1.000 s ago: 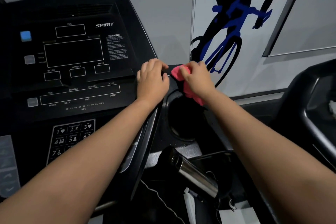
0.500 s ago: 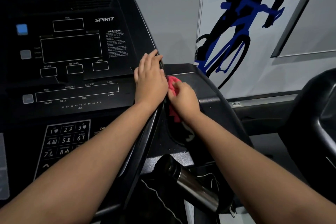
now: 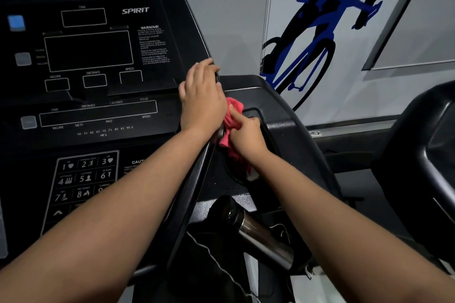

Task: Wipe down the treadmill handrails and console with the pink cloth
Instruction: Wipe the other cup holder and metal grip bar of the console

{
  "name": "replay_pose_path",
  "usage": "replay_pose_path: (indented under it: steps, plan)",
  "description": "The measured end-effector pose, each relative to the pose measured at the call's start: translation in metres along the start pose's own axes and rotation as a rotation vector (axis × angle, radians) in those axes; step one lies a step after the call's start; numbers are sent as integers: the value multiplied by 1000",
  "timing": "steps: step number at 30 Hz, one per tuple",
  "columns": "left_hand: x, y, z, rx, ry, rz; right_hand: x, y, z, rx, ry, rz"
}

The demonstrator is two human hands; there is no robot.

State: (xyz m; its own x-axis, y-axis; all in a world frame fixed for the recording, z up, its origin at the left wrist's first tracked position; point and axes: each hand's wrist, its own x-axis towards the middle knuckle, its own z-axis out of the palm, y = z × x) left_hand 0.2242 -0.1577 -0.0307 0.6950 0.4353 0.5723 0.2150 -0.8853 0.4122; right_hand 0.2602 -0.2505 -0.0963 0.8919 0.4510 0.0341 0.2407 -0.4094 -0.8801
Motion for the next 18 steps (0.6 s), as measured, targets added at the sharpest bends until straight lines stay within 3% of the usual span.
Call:
replay_pose_path:
  steps: [6, 10, 14, 18]
  plan:
    - [-1, -1, 0, -23, 4, 7, -17, 21, 1, -151, -265, -30]
    - [-3, -1, 1, -29, 11, -1, -23, 15, 2, -441, -164, -164]
    - [-4, -1, 1, -43, 28, -20, -8, 14, 5, -403, -50, -149]
    - [-2, 0, 0, -33, 31, -21, 9, 0, -20, -617, -27, -325]
